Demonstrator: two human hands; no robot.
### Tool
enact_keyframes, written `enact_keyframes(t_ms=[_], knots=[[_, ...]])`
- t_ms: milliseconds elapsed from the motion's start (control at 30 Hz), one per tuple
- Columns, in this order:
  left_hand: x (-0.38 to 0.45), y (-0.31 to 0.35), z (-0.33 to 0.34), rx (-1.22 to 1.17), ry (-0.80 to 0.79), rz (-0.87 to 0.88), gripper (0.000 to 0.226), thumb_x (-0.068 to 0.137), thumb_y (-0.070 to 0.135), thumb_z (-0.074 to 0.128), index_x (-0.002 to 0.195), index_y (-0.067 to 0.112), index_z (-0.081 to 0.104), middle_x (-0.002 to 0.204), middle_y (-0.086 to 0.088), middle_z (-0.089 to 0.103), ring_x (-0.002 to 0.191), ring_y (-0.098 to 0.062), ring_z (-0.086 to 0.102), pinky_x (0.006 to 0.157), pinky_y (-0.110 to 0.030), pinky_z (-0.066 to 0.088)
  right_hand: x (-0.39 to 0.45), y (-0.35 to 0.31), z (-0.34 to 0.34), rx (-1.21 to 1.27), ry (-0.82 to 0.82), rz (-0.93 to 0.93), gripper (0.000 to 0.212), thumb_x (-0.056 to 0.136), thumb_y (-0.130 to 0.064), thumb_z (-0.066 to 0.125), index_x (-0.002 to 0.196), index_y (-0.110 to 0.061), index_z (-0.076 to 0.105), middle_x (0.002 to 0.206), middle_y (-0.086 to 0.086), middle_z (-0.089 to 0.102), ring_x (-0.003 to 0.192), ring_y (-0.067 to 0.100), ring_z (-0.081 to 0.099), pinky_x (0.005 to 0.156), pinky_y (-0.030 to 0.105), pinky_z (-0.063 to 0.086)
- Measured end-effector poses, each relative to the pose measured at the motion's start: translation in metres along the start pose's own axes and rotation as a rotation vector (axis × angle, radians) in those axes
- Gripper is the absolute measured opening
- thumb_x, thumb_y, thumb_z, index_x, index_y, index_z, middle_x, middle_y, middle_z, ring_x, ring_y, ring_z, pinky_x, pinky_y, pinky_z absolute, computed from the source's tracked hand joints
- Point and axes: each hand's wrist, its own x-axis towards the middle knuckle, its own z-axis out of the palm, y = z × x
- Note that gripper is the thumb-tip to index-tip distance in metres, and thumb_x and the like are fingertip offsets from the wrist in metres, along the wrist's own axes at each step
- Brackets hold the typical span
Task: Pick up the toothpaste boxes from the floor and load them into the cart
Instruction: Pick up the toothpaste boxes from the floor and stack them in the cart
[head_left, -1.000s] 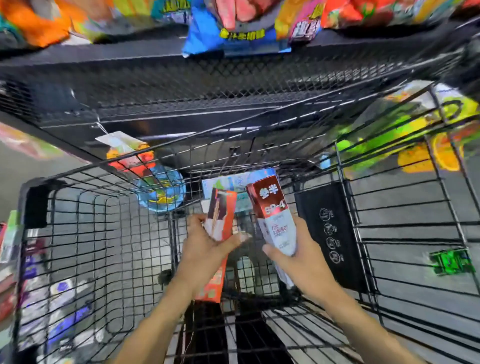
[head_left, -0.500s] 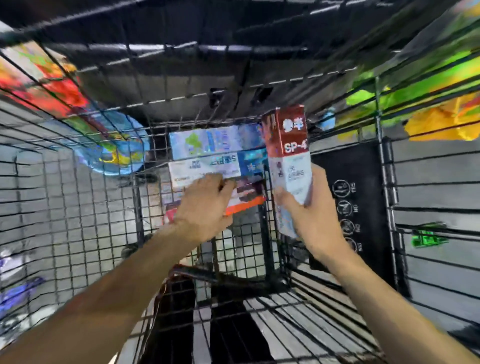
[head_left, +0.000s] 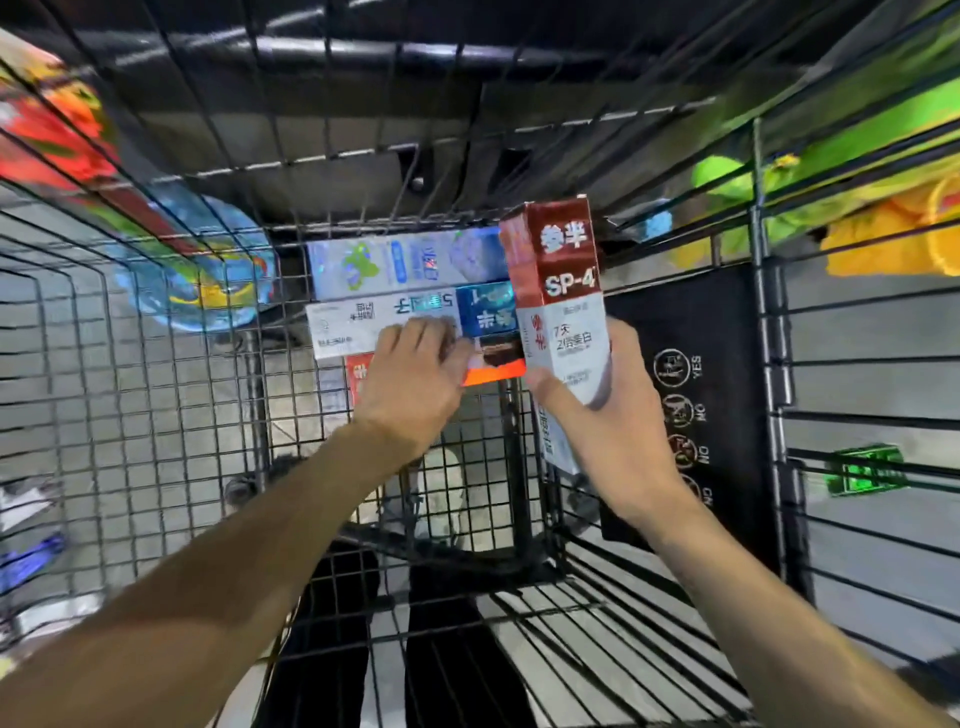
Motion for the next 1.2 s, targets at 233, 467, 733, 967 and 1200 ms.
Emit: enact_keyframes(t_ms=[233, 467, 733, 967, 1200], knots=[[-0.024, -0.038, -0.003, -0.104, 0.029, -0.117, 0.081, 0.076, 0.056, 0.075, 0.138, 0.01, 0.05, 0.139, -0.014, 0.051, 0.129, -0.032, 0.041, 0.109, -0.051, 0.029, -0.004, -0.005, -0.001, -0.05, -0.029, 0.014, 0.056, 0.087, -0.039, 0.075, 0.132, -0.037, 0.043, 0.109, -0.021, 0.068, 0.099, -0.006, 0.064, 0.079, 0.017, 0.052], [-0.071, -0.079, -0.017, -0.128, -0.021, -0.223, 0.07, 0.091, 0.058, 0.055, 0.144, 0.013, 0.047, 0.15, -0.009, 0.046, 0.139, -0.03, 0.039, 0.113, -0.053, 0.03, -0.001, -0.013, 0.008, -0.274, -0.098, -0.086, 0.037, 0.084, -0.044, 0.073, 0.107, -0.043, 0.043, 0.107, -0.02, 0.056, 0.1, 0.004, 0.057, 0.08, 0.029, 0.049], [-0.084, -0.089, -0.008, -0.141, -0.184, -0.271, 0.077, 0.096, 0.061, 0.019, 0.159, 0.017, 0.024, 0.164, -0.009, 0.025, 0.151, -0.03, 0.024, 0.12, -0.055, 0.023, 0.004, 0.003, 0.026, -0.745, -0.284, -0.243, 0.065, 0.08, -0.041, 0.069, 0.138, -0.029, 0.044, 0.114, -0.009, 0.042, 0.11, 0.015, 0.047, 0.083, 0.032, 0.041], [-0.086, -0.088, -0.002, -0.169, -0.177, -0.295, 0.076, 0.095, 0.06, 0.008, 0.161, 0.023, 0.007, 0.169, -0.003, 0.007, 0.154, -0.024, 0.013, 0.122, -0.049, 0.015, 0.013, 0.022, 0.047, -1.164, -0.552, -0.406, 0.067, 0.093, -0.037, 0.059, 0.153, -0.027, 0.031, 0.144, -0.001, 0.041, 0.131, 0.024, 0.036, 0.109, 0.039, 0.031], [-0.083, -0.084, -0.004, -0.207, -0.201, -0.321, 0.08, 0.092, 0.063, -0.005, 0.161, 0.024, -0.002, 0.169, -0.001, -0.005, 0.155, -0.022, 0.004, 0.124, -0.045, 0.007, 0.033, 0.05, 0.063, -1.154, -0.409, -0.435, 0.065, 0.086, -0.018, 0.065, 0.147, -0.019, 0.043, 0.138, 0.008, 0.048, 0.121, 0.029, 0.046, 0.105, 0.043, 0.041]])
